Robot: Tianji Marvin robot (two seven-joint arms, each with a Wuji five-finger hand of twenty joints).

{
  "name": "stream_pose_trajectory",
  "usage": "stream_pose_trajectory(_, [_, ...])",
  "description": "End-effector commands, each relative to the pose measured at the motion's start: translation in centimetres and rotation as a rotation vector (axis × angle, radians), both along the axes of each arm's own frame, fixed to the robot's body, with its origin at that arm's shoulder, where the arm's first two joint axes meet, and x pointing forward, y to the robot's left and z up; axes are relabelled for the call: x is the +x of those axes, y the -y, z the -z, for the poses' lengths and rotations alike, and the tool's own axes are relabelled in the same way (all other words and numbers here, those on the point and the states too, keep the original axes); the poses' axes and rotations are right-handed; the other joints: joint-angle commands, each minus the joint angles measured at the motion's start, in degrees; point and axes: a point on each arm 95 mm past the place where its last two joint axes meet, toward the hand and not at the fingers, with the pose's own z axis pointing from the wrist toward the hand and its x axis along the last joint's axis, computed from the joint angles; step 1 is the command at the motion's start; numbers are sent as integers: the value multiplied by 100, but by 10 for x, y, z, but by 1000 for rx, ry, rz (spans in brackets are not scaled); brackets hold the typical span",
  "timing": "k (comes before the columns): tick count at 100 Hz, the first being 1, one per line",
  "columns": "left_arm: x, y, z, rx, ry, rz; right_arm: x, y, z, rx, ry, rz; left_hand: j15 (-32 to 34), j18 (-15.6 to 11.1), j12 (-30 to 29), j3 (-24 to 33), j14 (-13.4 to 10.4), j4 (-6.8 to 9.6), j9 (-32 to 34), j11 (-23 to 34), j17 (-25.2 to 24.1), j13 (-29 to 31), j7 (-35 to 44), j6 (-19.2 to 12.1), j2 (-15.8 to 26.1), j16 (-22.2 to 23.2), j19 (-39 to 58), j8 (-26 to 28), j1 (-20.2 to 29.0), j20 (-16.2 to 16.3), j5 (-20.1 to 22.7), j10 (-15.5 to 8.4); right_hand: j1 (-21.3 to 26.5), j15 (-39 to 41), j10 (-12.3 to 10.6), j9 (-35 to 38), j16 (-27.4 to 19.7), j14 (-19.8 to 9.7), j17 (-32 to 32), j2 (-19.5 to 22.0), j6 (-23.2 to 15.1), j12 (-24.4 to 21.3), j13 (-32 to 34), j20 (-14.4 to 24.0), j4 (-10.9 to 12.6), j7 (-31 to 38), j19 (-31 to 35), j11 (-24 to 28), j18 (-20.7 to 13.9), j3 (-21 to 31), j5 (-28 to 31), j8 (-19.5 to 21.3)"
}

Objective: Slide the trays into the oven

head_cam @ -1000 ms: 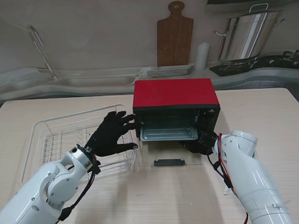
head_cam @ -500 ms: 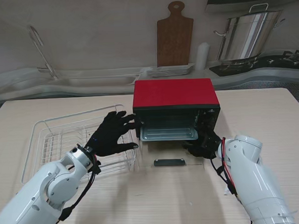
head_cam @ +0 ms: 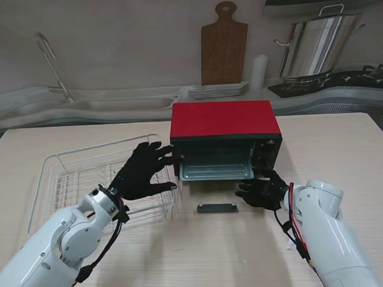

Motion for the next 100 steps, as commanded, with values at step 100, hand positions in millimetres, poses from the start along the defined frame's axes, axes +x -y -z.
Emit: stream_pose_trajectory(100, [-8, 3, 7, -13, -44, -6, -63, -18, -48, -144, 334, -267, -18, 11, 77, 9, -35, 220, -26, -12, -70, -53, 21, 76, 135, 25, -284, 83, -35, -81, -154, -5, -412, 388, -119, -700, 308, -99, -918, 123, -686, 122, -879, 79, 276, -336, -474, 113, 691, 324, -74, 416])
